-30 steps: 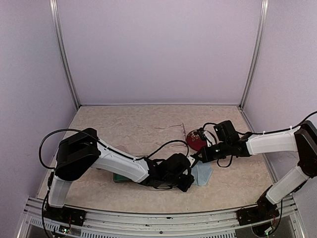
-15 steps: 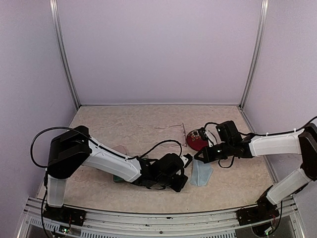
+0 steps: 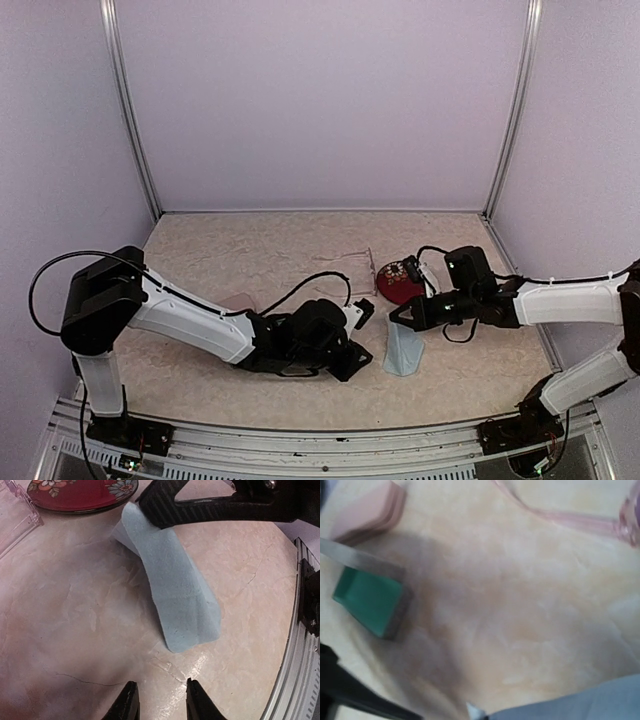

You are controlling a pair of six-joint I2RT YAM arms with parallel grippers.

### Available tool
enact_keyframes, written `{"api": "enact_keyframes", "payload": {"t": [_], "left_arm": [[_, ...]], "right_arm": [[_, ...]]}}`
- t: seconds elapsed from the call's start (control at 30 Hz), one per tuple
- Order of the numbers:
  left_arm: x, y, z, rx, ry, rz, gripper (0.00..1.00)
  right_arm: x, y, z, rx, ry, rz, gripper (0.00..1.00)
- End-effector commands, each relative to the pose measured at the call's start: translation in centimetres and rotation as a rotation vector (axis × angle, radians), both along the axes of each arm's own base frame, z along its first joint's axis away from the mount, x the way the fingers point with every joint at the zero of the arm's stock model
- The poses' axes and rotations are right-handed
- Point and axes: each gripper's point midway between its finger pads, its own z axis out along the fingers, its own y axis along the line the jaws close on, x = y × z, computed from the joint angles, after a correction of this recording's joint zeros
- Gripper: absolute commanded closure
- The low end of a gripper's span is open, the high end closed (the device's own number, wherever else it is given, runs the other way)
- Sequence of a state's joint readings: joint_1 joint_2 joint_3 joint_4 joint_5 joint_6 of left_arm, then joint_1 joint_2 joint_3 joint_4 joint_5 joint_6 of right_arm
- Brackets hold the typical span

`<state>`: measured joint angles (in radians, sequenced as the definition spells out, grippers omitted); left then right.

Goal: Organize the sunglasses
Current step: Pick up the glasses cleaning cloth at the center of the board.

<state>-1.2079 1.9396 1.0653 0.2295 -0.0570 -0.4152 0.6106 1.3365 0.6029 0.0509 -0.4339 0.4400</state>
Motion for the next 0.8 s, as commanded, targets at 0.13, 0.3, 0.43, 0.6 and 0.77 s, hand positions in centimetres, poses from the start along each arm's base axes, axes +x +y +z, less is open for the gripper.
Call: {"api": "enact_keyframes", "payload": {"t": [0.13,0.3,0.43,0.6,0.77], "left_arm": [[-0.3,-4.1,-0.1,-0.062,-0.007,-0.116,0.59],[0.2,-5.4,-1.3,-0.053,-0.024,-0.137,0.50],[0.7,-5.4,-1.2,-0.088,-0.020,-0.146,0.45],[0.6,-5.0,-1.2,-0.122,-0.010,-0.200,0.40],[0.2,-5.1,-1.3,-0.164,0.022,-0.276,0.38]], "right_arm": [[-0.4,-0.5,1.2,0.014,-0.032,-0.020,1.00],[-0.7,-0.6,1.2,0.015,-0.032,-0.019,1.00],[-0.9,-0.8,0.8,0.009,-0.022,-0.017,1.00],[-0.9,-0.8,0.8,0.007,-0.019,-0.018,1.00],[-1.0,-0.9,0.9,0.004,-0.019,-0.019,1.00]]}}
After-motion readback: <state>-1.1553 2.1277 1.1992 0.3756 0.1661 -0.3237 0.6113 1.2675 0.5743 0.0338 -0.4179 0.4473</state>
